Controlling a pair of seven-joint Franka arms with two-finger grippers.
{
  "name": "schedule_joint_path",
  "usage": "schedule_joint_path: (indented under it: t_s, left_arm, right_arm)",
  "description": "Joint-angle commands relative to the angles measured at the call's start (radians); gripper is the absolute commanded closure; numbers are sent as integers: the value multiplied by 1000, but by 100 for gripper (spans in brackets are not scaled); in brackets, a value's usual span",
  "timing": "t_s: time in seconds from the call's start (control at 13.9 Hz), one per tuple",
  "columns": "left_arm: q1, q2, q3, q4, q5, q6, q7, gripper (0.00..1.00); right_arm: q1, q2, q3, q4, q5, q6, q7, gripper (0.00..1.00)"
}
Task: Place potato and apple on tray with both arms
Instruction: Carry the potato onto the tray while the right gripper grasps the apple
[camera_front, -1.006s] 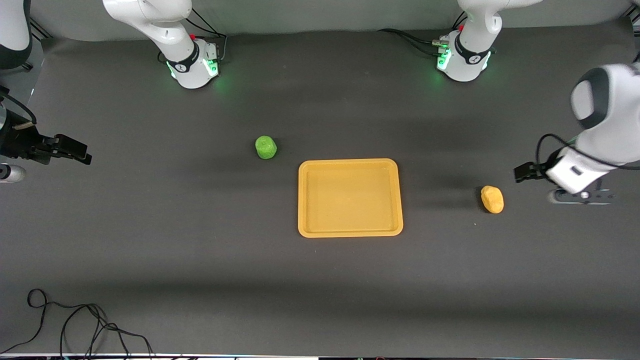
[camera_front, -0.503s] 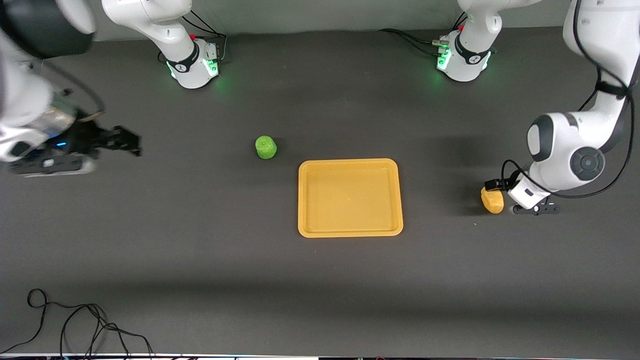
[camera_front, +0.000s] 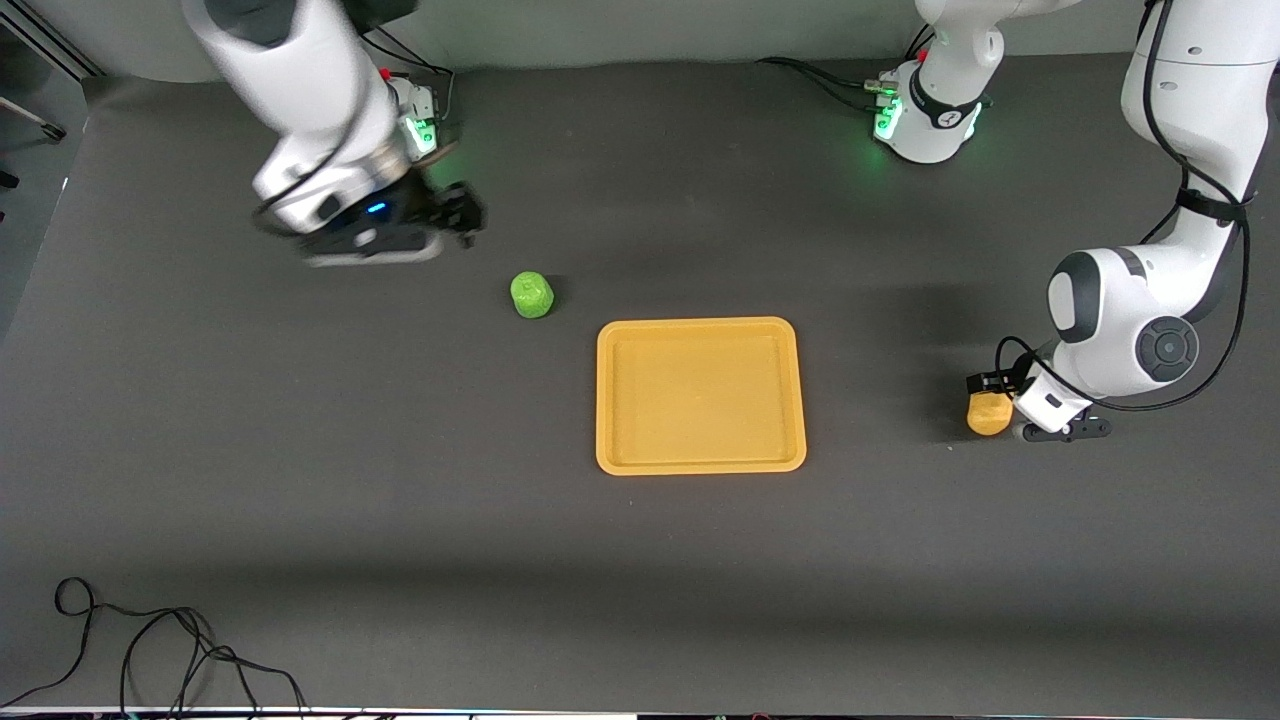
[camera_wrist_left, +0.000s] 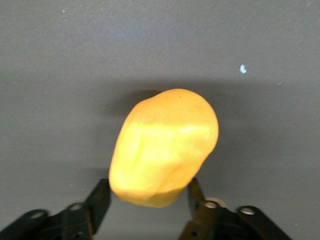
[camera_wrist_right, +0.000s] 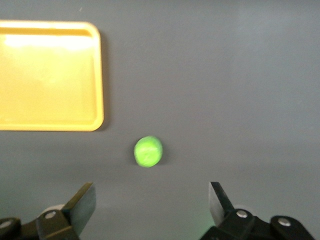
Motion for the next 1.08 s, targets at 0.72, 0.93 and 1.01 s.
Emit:
schedule_joint_path:
  t_s: [0.72, 0.93, 1.01]
  left_arm:
    - [-44, -53, -207, 284, -101, -271, -440, 94]
    - [-128, -29, -287, 315, -100, -255, -671, 94]
    - [-196, -6, -284, 318, -97, -246, -734, 87]
  right_arm:
    - [116, -176, -18, -483, 2, 342, 80, 0]
    - [115, -88, -20, -508, 2, 468, 82, 0]
    - [115, -59, -20, -517, 2, 515, 82, 0]
